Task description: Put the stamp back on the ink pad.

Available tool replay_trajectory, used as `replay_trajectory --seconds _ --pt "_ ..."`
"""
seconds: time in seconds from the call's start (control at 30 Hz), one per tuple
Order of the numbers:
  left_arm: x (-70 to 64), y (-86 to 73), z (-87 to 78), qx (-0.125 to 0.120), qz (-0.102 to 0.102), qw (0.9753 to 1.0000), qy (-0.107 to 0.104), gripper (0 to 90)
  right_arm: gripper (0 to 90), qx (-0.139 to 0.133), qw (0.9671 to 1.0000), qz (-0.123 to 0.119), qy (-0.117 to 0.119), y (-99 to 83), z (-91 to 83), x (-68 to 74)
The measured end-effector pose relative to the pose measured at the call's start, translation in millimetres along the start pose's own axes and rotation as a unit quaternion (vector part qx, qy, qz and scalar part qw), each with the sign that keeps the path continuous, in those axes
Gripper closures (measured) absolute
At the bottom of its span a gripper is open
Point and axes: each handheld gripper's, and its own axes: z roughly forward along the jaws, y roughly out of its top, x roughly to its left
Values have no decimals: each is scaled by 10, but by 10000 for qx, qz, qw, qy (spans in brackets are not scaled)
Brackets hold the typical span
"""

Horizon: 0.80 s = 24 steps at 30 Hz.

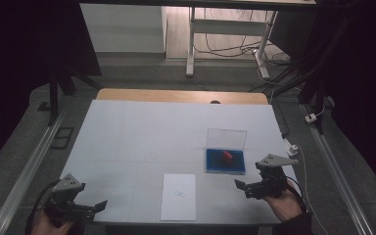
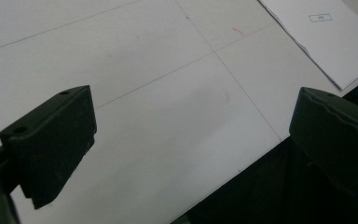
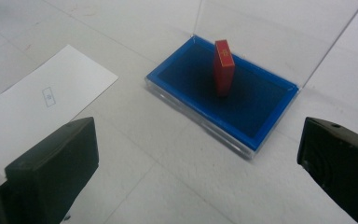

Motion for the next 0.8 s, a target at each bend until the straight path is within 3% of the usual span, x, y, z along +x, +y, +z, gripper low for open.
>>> replay_trajectory --seconds 0.57,0.8 --pt "1 0 -1 -7 -9 10000 -4 9 0 4 9989 442 -127 -311 -308 -25" --pt "0 -6 -1 5 -6 10000 13 9 0 -22 9978 590 -287 -450 -449 -29"
